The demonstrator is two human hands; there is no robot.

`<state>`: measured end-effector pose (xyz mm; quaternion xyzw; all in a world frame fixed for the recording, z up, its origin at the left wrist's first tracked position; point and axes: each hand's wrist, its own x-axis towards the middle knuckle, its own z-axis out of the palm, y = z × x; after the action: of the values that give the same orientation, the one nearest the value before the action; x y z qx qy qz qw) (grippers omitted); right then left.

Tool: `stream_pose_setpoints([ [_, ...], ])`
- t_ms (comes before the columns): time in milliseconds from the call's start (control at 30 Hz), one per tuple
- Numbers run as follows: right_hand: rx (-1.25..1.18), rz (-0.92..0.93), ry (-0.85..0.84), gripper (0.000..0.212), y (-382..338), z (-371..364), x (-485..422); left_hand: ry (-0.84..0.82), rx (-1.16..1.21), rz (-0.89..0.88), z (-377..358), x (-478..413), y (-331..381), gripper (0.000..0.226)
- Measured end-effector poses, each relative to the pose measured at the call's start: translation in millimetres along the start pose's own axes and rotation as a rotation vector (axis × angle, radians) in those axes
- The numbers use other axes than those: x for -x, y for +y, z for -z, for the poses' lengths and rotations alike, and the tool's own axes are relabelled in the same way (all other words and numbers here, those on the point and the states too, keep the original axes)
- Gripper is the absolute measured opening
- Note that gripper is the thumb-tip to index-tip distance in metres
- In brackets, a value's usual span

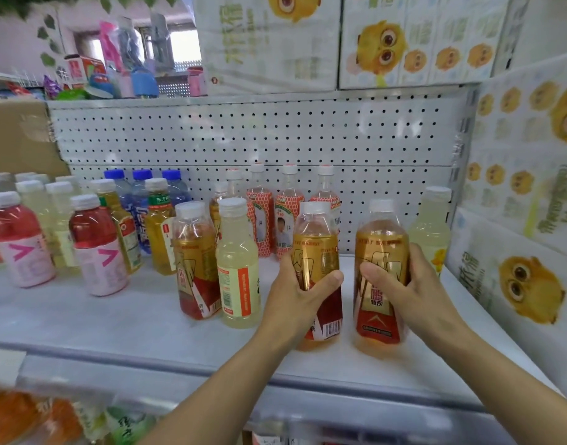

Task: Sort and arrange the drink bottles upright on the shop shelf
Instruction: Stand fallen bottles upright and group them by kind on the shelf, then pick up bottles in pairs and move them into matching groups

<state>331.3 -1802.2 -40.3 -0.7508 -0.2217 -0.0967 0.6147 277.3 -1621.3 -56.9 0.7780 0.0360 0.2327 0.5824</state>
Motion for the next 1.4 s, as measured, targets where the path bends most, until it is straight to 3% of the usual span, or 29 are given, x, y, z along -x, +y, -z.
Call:
stream_pose_setpoints([
  [233,-0.096,0.067,-0.004,0.049,-36.6,-22.7,33.9,-0.012,0.085,-0.073,38.2,37.5,14.7,0.050],
  [433,-0.152,0.106,-0.017,0.044,-68.9,-71.0,77.7,0.017,0.165,-0.070,102.2,78.1,15.2,0.057],
  [567,-0.163,0.125,-0.066,0.048,-90.3,-117.7,109.4,0.003,0.162,-0.030,155.4,106.2,7.0,0.061],
  [833,-0.187,0.105,-0.123,0.046,-126.9,-220.9,161.7,0.079,0.107,0.030,275.4,162.1,-8.8,0.049],
  [1033,-0.214,0.083,-0.165,0.039,-145.1,-293.4,185.4,0.138,0.067,0.055,358.0,196.1,-24.8,0.058],
  [1400,-0.271,0.110,-0.322,0.042,-175.4,-448.6,151.5,0.265,0.034,0.135,487.9,168.9,-74.5,0.043],
])
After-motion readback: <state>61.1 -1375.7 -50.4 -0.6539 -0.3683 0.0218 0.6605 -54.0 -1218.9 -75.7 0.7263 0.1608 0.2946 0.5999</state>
